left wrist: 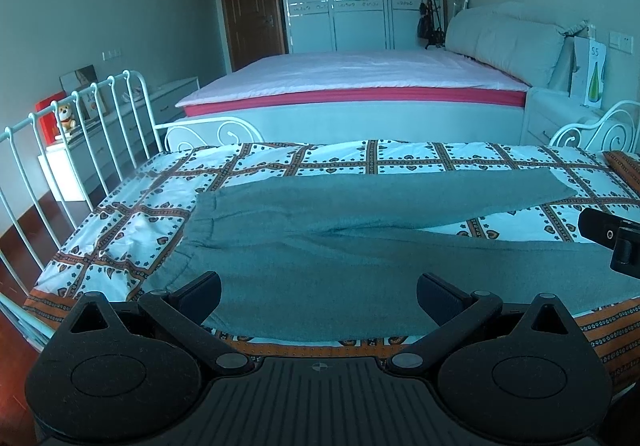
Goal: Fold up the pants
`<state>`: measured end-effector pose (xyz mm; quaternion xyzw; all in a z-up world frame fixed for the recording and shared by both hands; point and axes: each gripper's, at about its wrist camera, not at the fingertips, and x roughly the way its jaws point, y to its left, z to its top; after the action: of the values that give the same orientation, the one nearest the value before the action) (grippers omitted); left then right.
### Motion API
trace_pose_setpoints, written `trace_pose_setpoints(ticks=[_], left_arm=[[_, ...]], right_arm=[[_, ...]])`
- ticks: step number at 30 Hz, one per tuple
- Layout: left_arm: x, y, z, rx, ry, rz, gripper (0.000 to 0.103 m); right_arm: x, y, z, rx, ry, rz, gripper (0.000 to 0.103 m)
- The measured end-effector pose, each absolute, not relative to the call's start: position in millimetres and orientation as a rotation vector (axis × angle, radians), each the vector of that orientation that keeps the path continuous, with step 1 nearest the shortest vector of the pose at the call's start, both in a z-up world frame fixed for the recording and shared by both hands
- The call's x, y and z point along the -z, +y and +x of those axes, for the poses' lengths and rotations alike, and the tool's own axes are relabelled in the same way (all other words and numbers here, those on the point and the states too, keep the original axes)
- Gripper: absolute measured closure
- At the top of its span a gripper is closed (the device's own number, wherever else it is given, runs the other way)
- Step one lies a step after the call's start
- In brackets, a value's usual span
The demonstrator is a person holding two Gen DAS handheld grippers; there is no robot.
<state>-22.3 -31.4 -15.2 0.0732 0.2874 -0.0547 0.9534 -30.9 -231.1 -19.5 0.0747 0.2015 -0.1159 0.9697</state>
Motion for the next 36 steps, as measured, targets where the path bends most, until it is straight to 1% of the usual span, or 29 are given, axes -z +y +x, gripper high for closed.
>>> trace_pose_setpoints(ticks=[36], left_arm=[[11.6,-32.1,-18.3,0.103,0.608,0.127,0.0]], right_arm=[[22.0,-229.2,-27.1,0.224,0.425,0.162,0.006]])
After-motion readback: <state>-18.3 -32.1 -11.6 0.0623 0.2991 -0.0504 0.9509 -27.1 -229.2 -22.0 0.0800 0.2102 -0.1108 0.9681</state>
